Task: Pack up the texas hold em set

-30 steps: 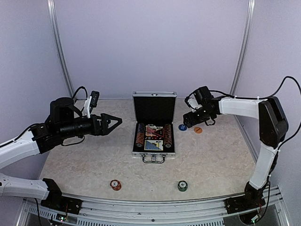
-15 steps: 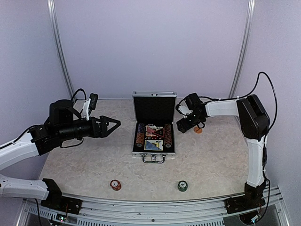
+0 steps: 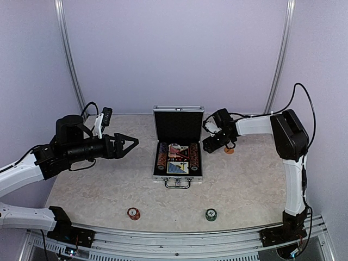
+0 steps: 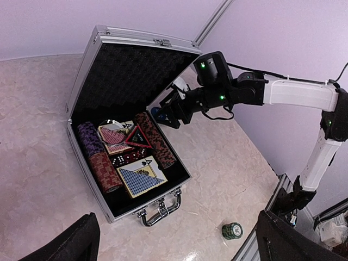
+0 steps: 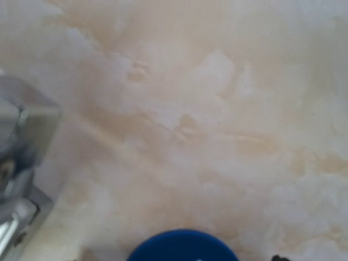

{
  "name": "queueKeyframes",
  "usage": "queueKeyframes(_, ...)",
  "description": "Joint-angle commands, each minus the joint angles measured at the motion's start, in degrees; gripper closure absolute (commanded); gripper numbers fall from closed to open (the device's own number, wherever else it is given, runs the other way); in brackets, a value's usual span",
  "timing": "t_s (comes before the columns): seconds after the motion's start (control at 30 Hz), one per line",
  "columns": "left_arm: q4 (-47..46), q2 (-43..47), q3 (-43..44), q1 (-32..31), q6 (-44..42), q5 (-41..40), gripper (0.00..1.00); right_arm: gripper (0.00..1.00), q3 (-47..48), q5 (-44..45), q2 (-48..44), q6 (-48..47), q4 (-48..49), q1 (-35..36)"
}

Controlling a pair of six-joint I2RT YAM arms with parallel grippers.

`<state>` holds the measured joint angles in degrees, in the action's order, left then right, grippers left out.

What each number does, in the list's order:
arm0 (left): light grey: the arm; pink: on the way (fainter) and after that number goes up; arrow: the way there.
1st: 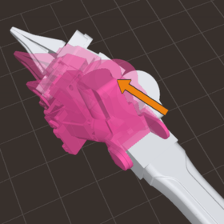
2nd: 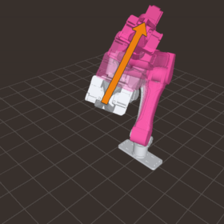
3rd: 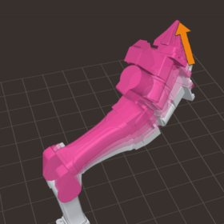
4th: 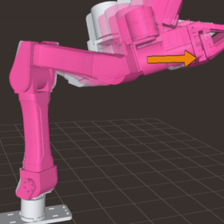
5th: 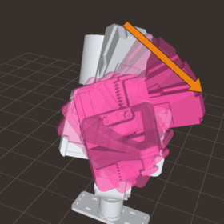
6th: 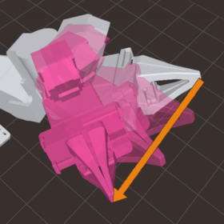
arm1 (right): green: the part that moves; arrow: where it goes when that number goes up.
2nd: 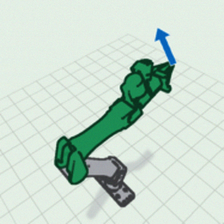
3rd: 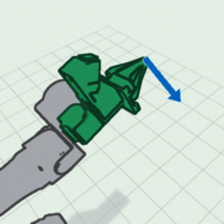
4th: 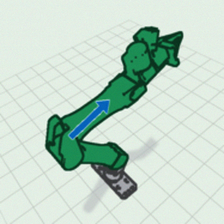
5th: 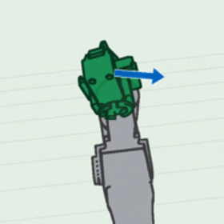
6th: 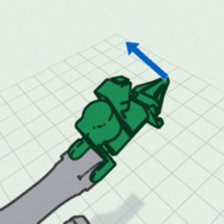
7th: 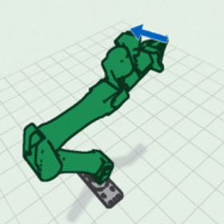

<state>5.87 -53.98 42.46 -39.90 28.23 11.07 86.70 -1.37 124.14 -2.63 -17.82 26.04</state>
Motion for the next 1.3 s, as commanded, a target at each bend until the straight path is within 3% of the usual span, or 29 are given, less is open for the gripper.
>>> queueKeyframes(0.0,0.7,0.8,0.4,-0.2,-0.5,-0.7,0.01,0.25,-1.7,-2.0,1.5,2.4,1.0,-0.8)
queueKeyframes(0.23,1.1,0.7,0.8,-0.2,-0.6,-0.6,0.01,0.26,-5.5,-3.6,0.5,6.9,1.6,-2.0)
queueKeyframes(0.37,0.9,0.6,0.9,-0.2,-0.6,-0.6,0.01,0.32,-7.3,-4.9,-0.2,7.8,2.3,-2.7)
queueKeyframes(1.0,0.2,-0.2,0.8,-0.2,-0.4,-0.4,0.01,0.35,-7.8,-1.2,-0.1,4.4,-0.3,-0.7)
queueKeyframes(1.27,0.3,0.4,0.4,-0.2,-0.5,-0.6,0.01,0.46,-8.5,-1.6,-0.4,5.0,-0.3,-0.7)
